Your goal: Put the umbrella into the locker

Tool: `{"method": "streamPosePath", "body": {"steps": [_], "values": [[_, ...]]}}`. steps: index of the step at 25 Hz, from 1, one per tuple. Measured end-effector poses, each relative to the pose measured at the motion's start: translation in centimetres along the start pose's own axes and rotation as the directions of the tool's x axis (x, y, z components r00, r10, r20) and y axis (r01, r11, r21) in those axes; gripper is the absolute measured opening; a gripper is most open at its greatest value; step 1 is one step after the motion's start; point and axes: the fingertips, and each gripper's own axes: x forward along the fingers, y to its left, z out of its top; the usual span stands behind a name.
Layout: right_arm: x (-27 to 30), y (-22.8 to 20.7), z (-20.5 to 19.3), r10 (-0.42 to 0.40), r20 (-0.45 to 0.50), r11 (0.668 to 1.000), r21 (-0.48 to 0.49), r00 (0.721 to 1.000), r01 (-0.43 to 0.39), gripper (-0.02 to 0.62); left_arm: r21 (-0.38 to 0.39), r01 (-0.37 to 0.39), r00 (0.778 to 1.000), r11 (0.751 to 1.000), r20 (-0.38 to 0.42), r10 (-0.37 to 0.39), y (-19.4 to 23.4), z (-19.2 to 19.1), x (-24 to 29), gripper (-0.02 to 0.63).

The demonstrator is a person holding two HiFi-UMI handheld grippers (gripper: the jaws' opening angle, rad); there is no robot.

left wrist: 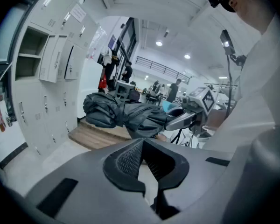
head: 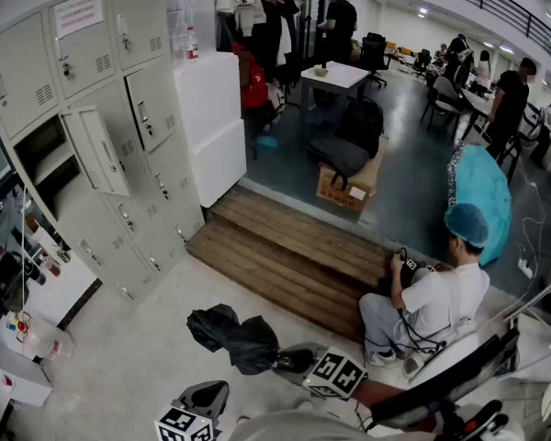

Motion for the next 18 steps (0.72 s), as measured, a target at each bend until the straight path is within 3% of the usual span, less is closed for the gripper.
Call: {"method": "streamPosePath", "body": {"steps": [10,18], "values": [[5.7,4.3,2.6,-0.059,-0.008,0.998,0.036,0.998,0.059,0.154,0.019,0.04,0.999,0.999,0.034,-0.041,4.5,-2.7,-6.3,0.009],[14.6,6.2,8.4,0.014,0.011,1.0,0.016,1.0,-0.014,0.154,-0.05,-0.103,0.993,0.993,0.061,0.105,10.8,-4.0,-13.0,0.009]]}}
